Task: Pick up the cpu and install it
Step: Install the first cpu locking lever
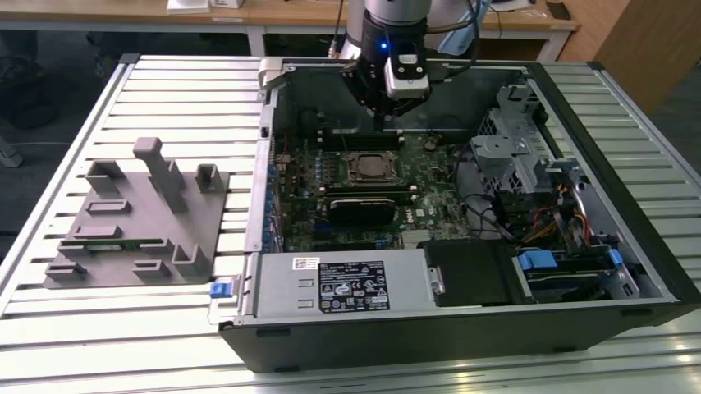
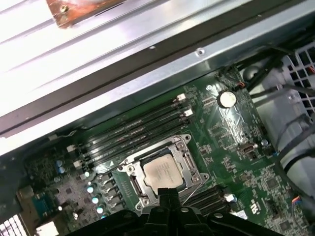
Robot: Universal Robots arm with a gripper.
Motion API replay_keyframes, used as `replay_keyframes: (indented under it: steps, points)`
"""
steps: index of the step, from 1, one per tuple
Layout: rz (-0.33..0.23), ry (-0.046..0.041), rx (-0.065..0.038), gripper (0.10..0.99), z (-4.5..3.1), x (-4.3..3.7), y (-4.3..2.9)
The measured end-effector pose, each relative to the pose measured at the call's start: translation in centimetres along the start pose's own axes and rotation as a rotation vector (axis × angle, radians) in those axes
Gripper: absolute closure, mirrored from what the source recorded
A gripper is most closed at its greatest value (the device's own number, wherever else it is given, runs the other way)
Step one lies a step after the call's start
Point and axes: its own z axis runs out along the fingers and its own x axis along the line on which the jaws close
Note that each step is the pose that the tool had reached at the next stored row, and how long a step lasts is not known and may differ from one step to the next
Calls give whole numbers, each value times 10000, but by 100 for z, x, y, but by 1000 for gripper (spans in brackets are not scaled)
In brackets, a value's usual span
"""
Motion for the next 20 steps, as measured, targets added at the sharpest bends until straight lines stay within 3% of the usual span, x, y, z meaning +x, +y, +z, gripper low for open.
replay_keyframes:
  steps: [14, 20]
  points:
    - [-2467, 37, 9, 980, 3, 1, 0]
    - [-2540, 15, 1, 980, 4, 101, -48]
